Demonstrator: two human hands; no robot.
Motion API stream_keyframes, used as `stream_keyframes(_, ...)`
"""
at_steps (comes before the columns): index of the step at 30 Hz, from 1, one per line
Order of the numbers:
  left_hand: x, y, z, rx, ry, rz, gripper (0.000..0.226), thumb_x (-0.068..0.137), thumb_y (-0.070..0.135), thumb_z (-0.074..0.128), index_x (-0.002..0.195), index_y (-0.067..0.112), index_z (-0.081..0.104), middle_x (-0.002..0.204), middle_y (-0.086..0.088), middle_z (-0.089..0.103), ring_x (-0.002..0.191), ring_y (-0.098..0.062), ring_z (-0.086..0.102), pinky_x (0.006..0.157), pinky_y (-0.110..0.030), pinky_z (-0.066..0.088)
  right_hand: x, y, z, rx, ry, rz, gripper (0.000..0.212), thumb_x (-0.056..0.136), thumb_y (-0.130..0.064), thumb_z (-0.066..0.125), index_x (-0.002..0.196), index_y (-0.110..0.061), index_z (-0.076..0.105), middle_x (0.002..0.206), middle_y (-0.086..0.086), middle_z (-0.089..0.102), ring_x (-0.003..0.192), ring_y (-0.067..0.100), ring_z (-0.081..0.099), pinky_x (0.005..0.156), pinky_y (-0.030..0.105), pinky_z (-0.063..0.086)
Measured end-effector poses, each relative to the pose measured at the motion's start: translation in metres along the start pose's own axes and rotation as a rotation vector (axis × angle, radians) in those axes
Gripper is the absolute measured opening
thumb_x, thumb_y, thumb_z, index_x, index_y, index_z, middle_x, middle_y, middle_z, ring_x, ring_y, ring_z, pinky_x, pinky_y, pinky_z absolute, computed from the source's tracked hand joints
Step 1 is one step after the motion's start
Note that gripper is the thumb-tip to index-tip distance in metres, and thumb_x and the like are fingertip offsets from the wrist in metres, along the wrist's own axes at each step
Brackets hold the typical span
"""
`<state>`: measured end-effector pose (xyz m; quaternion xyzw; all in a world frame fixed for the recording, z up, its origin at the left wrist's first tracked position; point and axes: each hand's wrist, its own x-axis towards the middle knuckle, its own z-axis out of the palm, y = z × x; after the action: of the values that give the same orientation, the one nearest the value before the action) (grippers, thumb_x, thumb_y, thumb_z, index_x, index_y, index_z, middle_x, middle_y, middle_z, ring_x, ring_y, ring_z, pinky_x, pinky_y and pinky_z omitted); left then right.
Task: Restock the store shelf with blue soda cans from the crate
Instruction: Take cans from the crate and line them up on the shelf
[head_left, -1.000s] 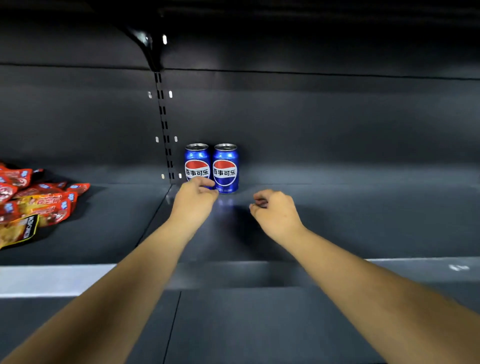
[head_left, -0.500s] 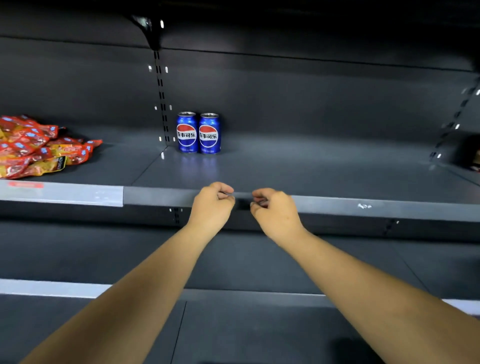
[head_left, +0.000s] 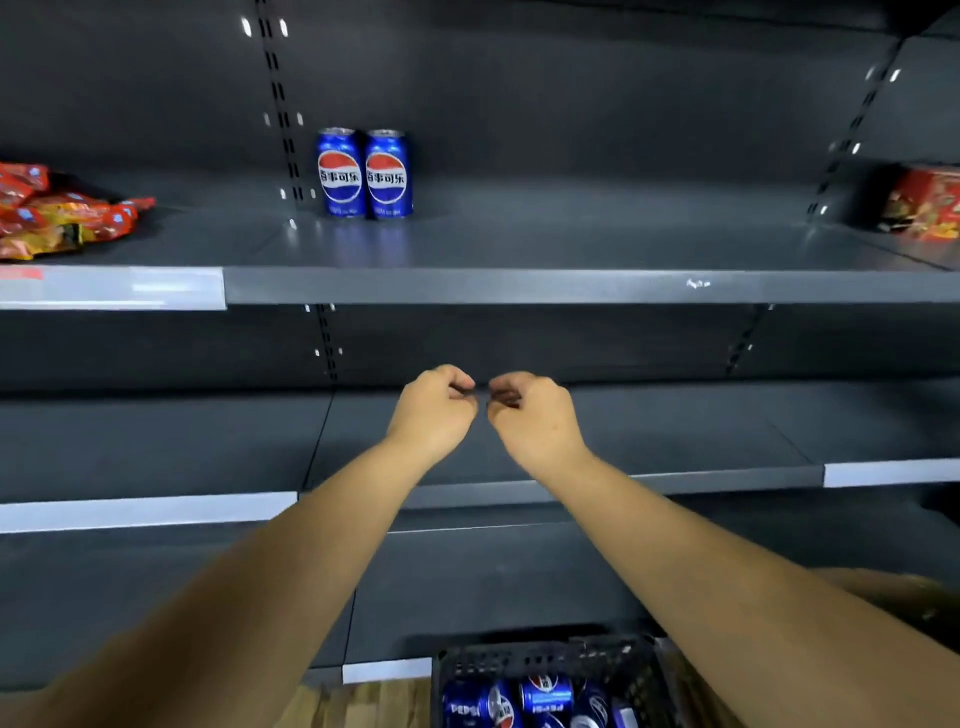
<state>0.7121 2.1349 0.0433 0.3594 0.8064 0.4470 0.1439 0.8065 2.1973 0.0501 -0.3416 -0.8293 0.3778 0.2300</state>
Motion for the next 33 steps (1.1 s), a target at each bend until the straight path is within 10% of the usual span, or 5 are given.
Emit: stream_keyframes(33,-0.080,-0.469,0.444,0.244,-0.187,-0.260,0.026,0.088,0.015,0.050,0.110,0.007,0.062,0.115,-0.015,0.064,0.106,-0.032,0.059,0.088,-0.033,0.049,-0.092,0.553,0.312,-0.181,-0.045,0.393,0.032,0.083,-0.007,0.053,0.115,-0.007,0.061,0.117,0.016,0.063,0.110,0.031,0.058,0.088,0.033,0.047)
